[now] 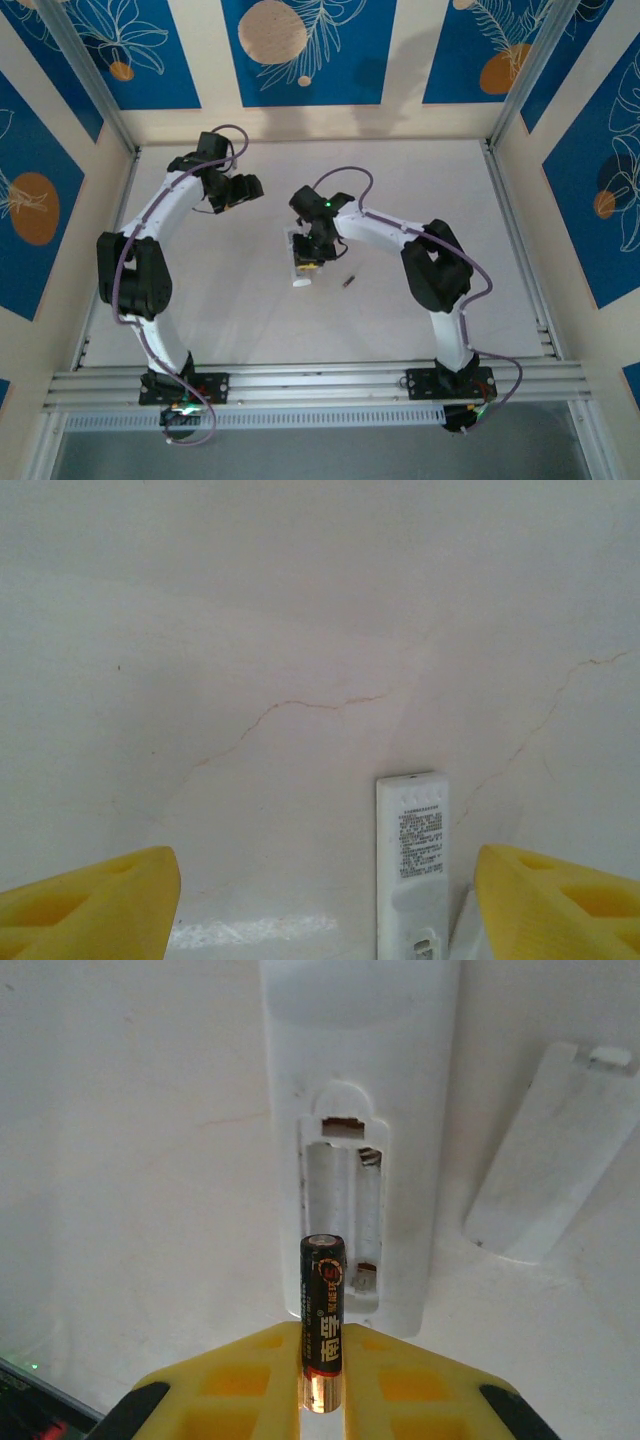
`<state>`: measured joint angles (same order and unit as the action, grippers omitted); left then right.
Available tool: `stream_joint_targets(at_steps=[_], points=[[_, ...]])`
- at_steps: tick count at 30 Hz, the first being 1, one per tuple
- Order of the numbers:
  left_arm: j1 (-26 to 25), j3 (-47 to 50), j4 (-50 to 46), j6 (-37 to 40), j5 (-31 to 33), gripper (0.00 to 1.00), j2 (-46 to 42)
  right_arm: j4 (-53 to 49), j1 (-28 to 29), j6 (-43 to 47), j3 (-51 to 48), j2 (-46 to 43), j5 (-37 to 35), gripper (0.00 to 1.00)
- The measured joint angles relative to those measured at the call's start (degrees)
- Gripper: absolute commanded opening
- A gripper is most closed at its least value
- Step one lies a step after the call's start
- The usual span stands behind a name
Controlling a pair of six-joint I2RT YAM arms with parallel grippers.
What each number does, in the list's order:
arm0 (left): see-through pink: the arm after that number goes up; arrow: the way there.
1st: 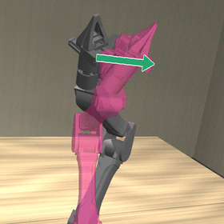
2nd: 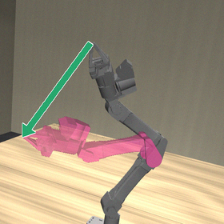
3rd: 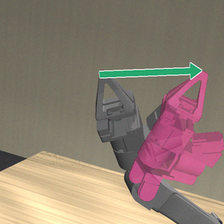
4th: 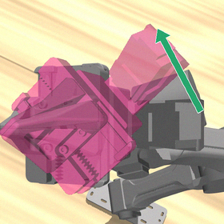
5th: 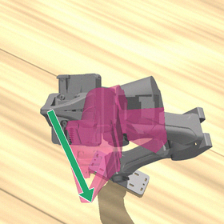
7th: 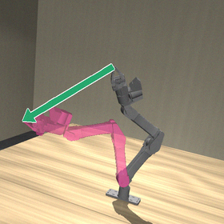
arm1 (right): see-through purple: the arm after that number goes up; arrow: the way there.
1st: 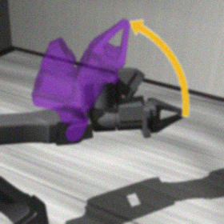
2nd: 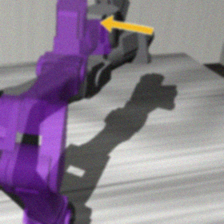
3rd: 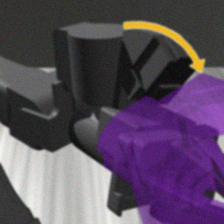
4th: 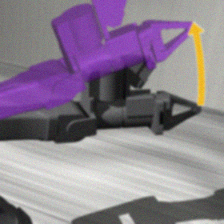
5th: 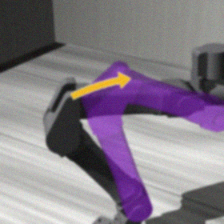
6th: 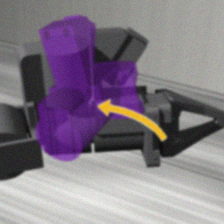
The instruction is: Load the batteries into the remote control
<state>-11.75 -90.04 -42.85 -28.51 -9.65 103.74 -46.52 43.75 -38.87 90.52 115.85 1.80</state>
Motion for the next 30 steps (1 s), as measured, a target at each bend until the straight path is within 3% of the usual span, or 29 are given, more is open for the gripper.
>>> stream_joint_targets(at_steps=[30], points=[[0.0,0.0,0.0,0.0,-0.4,0.77,-0.1,-3.1,0.1,-1.8,4.2,5.9,-2.2,0.19]])
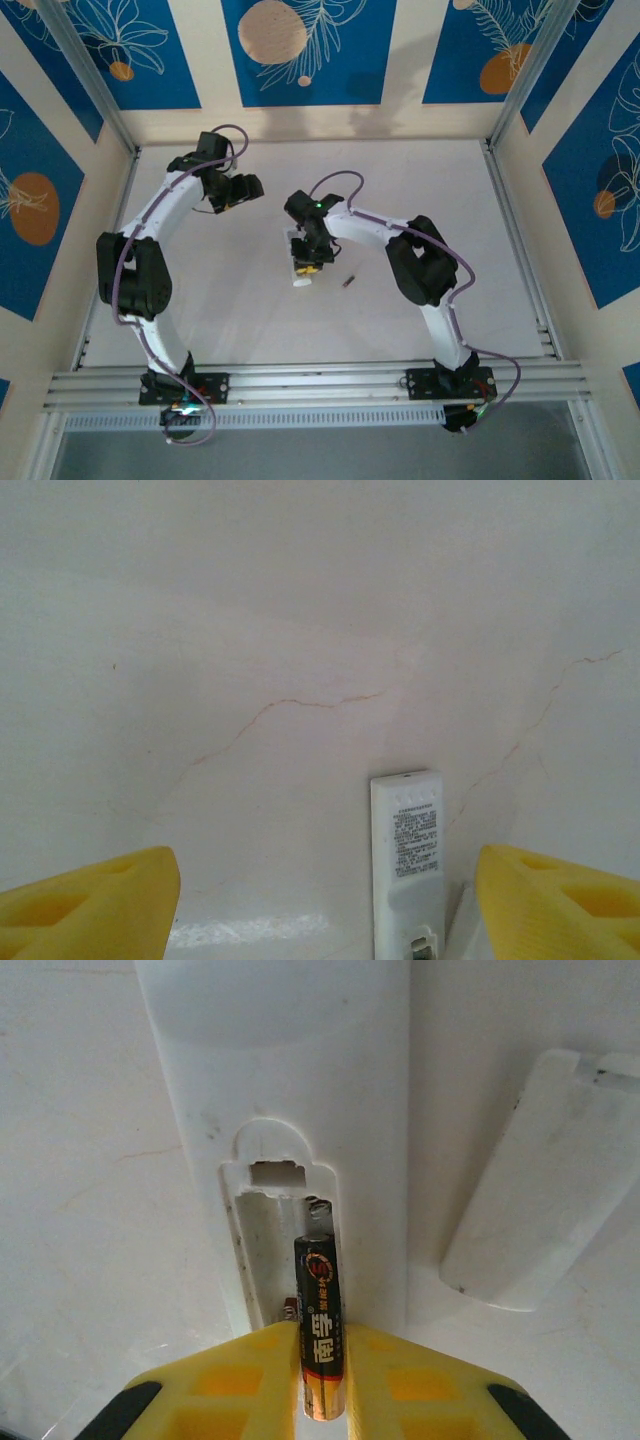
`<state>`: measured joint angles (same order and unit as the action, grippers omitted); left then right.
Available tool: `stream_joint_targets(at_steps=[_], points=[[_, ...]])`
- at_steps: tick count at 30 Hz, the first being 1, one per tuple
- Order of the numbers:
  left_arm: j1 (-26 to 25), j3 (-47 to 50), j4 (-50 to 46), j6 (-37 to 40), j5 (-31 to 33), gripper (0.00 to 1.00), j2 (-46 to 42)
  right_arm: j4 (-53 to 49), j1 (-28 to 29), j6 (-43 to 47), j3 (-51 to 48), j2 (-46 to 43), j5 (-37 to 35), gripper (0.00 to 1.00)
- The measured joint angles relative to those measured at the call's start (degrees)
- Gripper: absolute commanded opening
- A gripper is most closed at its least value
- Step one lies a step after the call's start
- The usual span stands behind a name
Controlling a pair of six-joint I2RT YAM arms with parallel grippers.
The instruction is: Load the batteries into the remote control
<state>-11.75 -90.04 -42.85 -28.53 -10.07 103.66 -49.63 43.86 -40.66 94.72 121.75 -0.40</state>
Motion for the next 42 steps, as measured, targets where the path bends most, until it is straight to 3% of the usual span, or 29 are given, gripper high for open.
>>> stream_joint_targets(at_steps=[10,34,42], points=[[0.0,0.0,0.0,0.0,0.0,0.77,0.0,-3.8,2.3,-0.5,4.0,1.0,-8.7,0.19],[0.0,0.1,0.1,0.0,-0.2,0.77,0.0,-5.7,3.0,-0.7,7.1,2.1,-11.6,0.22],[0.0,0.5,0.2,0.0,-0.4,0.77,0.0,-5.2,4.0,-0.7,4.0,-1.2,-12.7,0.22]])
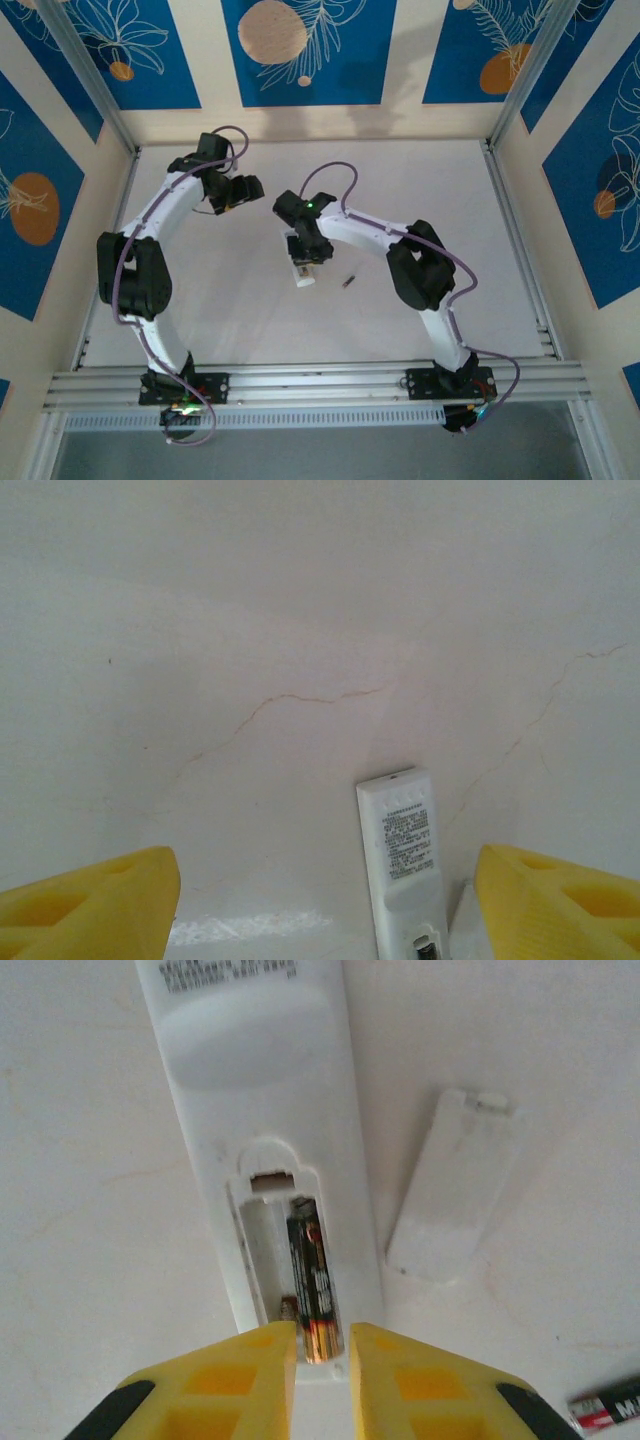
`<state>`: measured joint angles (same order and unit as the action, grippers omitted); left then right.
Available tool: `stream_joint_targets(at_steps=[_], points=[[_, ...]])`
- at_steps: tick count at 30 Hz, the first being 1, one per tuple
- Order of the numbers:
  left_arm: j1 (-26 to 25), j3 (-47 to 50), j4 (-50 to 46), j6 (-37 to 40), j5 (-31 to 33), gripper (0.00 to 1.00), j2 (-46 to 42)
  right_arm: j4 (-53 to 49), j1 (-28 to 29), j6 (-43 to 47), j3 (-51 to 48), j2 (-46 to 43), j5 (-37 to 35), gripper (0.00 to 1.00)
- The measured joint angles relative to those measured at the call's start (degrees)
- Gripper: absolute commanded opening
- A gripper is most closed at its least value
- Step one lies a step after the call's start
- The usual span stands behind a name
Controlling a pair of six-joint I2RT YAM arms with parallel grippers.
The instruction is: Load the batteries into the remote control
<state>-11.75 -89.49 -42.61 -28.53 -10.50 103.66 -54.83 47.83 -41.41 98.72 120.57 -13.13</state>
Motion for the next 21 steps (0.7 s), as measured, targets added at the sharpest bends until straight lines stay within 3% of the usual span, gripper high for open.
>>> stream_joint_targets(at_steps=[21], points=[[0.0,0.0,0.0,0.0,0.0,0.77,0.0,0.6,1.7,0.5,-2.1,0.0,-1.9,0.20]])
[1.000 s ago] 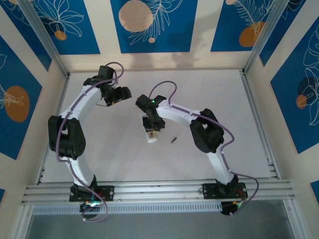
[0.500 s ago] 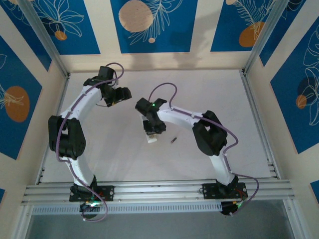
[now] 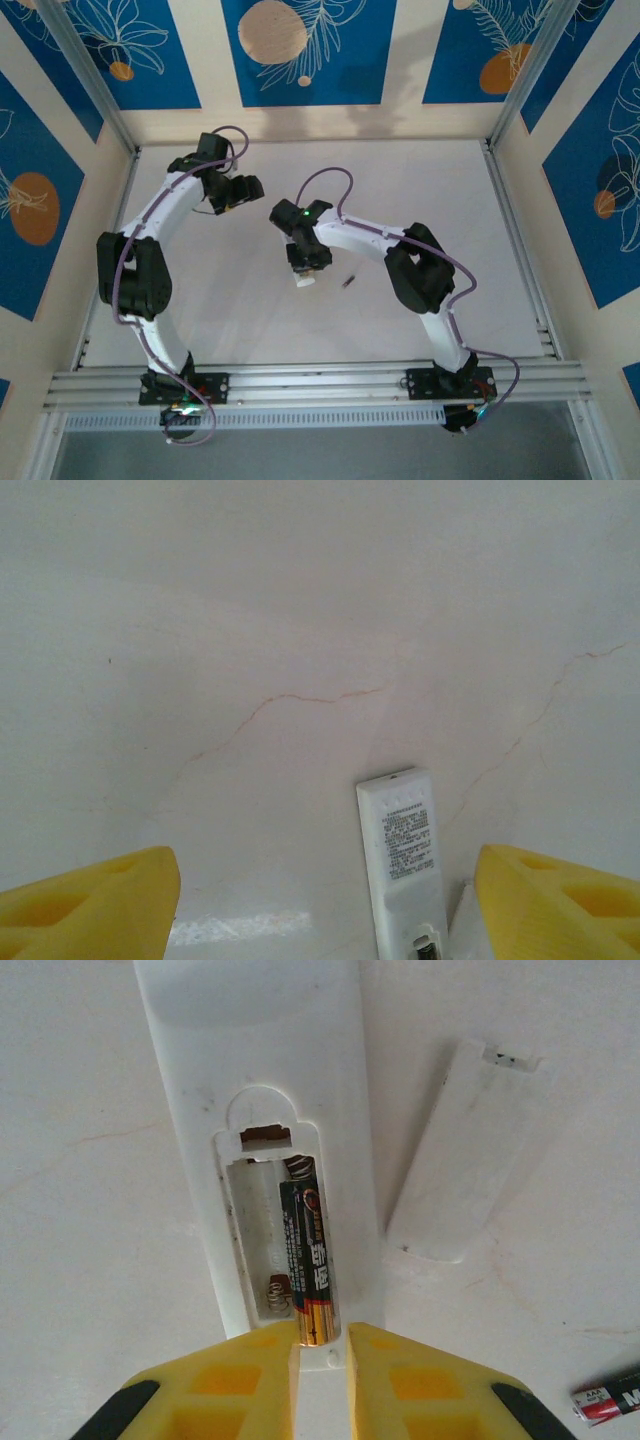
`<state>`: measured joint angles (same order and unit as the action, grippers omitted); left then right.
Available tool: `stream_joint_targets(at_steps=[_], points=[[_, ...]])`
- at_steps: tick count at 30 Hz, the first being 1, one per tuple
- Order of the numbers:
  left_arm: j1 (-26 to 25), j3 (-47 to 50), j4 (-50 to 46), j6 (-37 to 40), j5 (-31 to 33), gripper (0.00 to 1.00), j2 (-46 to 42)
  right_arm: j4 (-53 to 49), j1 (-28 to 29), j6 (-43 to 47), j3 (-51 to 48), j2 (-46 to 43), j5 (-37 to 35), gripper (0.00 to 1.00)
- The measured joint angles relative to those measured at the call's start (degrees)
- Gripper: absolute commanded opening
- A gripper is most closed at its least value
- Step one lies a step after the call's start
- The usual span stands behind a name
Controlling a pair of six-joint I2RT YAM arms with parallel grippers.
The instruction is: Load the batteries into the remote control
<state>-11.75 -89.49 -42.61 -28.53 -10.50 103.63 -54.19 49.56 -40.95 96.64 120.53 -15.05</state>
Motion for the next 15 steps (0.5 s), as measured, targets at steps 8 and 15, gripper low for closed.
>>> stream_joint_targets(at_steps=[8,15], points=[[0.0,0.0,0.0,0.0,0.0,0.77,0.0,0.7,0.3,0.0,0.0,1.3,0.0,0.20],[0.0,0.0,0.0,0.0,0.0,0.77,0.0,0.8,0.3,0.0,0.2,1.6,0.0,0.17]])
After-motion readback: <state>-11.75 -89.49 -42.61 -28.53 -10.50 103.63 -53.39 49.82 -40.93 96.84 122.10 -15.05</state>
